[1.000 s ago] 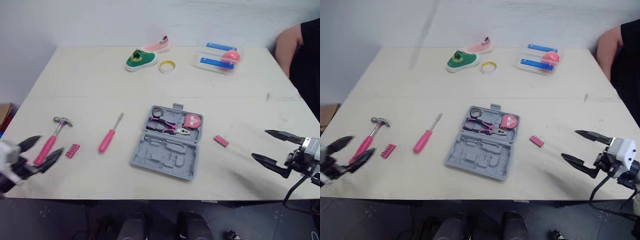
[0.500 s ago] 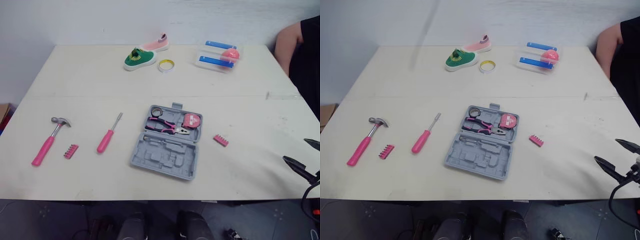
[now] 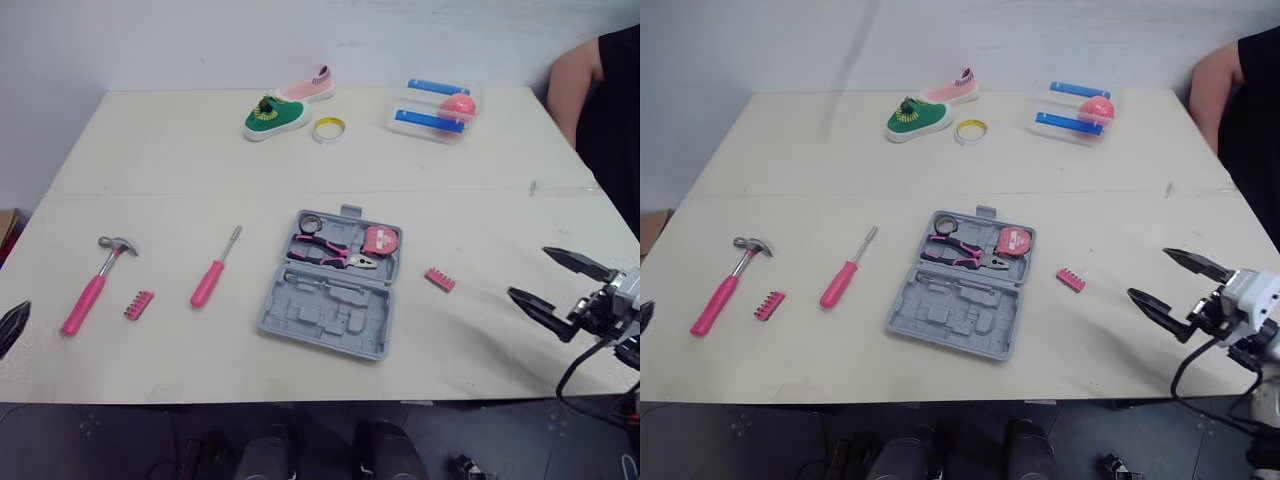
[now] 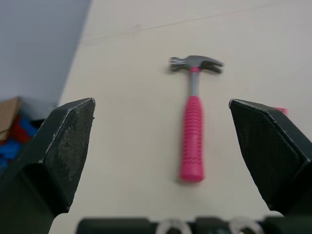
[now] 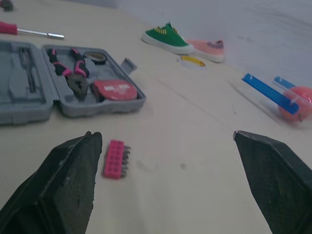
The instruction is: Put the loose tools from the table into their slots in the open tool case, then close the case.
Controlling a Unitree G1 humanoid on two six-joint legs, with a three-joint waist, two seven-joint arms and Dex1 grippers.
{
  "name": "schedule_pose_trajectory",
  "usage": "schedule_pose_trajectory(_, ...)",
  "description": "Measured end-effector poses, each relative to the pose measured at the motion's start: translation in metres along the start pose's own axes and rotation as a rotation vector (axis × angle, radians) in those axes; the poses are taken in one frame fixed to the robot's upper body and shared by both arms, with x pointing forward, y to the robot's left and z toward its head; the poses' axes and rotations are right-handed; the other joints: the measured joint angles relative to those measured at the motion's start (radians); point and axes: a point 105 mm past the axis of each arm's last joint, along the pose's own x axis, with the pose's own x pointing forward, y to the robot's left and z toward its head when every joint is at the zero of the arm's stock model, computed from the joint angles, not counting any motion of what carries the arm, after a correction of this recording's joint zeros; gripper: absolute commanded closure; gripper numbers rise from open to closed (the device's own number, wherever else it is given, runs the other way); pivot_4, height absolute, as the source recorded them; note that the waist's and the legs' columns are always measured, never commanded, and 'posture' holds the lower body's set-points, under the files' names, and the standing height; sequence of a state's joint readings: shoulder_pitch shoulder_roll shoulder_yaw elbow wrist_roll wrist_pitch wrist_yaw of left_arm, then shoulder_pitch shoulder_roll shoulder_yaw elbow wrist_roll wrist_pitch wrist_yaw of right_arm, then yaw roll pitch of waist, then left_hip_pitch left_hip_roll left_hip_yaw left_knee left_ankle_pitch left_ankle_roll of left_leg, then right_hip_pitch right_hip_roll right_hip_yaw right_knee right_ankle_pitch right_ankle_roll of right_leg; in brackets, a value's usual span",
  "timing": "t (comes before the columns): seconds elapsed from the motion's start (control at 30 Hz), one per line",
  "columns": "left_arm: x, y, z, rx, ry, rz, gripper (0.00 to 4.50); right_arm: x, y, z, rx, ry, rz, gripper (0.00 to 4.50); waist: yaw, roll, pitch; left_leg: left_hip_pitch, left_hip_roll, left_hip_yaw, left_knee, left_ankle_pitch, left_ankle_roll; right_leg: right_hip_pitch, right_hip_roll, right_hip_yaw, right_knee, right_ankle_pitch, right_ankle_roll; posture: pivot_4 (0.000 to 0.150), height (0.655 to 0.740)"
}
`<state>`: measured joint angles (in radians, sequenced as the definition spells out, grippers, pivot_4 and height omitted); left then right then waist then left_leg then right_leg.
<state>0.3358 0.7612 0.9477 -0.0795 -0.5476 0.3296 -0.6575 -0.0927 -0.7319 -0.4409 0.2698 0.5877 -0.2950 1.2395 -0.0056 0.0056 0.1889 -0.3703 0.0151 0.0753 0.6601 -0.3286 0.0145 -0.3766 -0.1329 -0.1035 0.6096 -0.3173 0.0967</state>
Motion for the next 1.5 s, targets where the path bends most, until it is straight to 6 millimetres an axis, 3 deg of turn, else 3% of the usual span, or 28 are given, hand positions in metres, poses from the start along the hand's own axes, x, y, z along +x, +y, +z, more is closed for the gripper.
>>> schedule_pose_trajectory(0.1, 0.014, -0.011, 0.005, -0.019, 0.047, -0.06, 0.05, 0.018, 0.012, 0.014, 0.036, -0.071, 0.053, 0.0, 0.001, 0.0, 0.0, 0.0, 0.0, 0.0, 0.0, 0.001, 0.001, 0.0, 0.0, 0.0, 0.001, 0.0, 0.0, 0.15, 0.74)
schedule_pose_trajectory(0.23, 0.029, -0.008, 0.008, -0.083, 0.131, -0.037, 0.05, 0.042, 0.032, 0.036, 0.051, -0.158, 0.142, 0.0, 0.002, 0.0, 0.0, 0.0, 0.0, 0.0, 0.0, 0.002, 0.0, 0.0, 0.0, 0.0, 0.002, 0.0, 0.0, 0.15, 0.74)
schedule_pose_trajectory(0.43, 0.051, -0.013, -0.013, -0.141, 0.359, -0.102, 0.05, 0.066, 0.06, 0.058, 0.075, -0.268, 0.244, 0.0, 0.002, 0.0, 0.0, 0.0, 0.0, 0.0, -0.001, 0.003, -0.001, -0.001, 0.002, 0.0, 0.002, 0.0, 0.0, 0.15, 0.74)
schedule_pose_trajectory(0.7, 0.08, -0.004, -0.047, -0.194, 0.447, -0.131, 0.05, 0.072, 0.073, 0.058, 0.097, -0.285, 0.313, 0.0, 0.002, -0.002, 0.0, 0.0, -0.001, 0.001, -0.004, 0.005, 0.003, -0.002, 0.002, -0.001, 0.004, 0.0, 0.0, 0.15, 0.74)
schedule_pose_trajectory(1.0, 0.101, -0.008, -0.055, -0.162, 0.47, -0.164, 0.05, 0.072, 0.075, 0.058, 0.091, -0.294, 0.327, 0.0, 0.003, -0.003, 0.0, 0.001, -0.001, 0.008, -0.003, 0.005, 0.005, -0.005, 0.001, -0.004, 0.009, 0.0, 0.0, 0.15, 0.74)
schedule_pose_trajectory(1.07, 0.103, -0.009, -0.056, -0.149, 0.48, -0.168, 0.3, 0.073, 0.077, 0.06, 0.094, -0.294, 0.331, 0.0, 0.003, -0.003, 0.0, 0.002, -0.001, 0.011, -0.003, 0.006, 0.005, -0.007, 0.001, -0.004, 0.012, 0.0, 0.001, 0.15, 0.74)
schedule_pose_trajectory(1.13, 0.105, -0.01, -0.058, -0.148, 0.487, -0.173, 0.97, 0.075, 0.079, 0.064, 0.09, -0.299, 0.338, 0.0, 0.004, -0.003, 0.0, 0.003, -0.001, 0.014, -0.003, 0.007, 0.005, -0.009, 0.001, -0.004, 0.015, 0.001, 0.001, 0.15, 0.74)
schedule_pose_trajectory(1.37, 0.103, -0.014, -0.068, -0.186, 0.509, -0.192, 3.86, 0.081, 0.086, 0.081, 0.109, -0.316, 0.392, 0.0, 0.004, 0.001, -0.002, 0.003, -0.001, 0.02, -0.002, 0.008, 0.005, -0.015, -0.001, 0.0, 0.018, 0.001, 0.001, 0.15, 0.74)
schedule_pose_trajectory(1.5, 0.106, -0.013, -0.063, -0.2, 0.438, -0.183, 3.98, 0.082, 0.086, 0.084, 0.116, -0.311, 0.4, 0.0, 0.004, 0.001, -0.002, 0.002, -0.001, 0.02, -0.002, 0.008, 0.005, -0.015, -0.001, 0.0, 0.018, 0.001, 0.001, 0.15, 0.74)
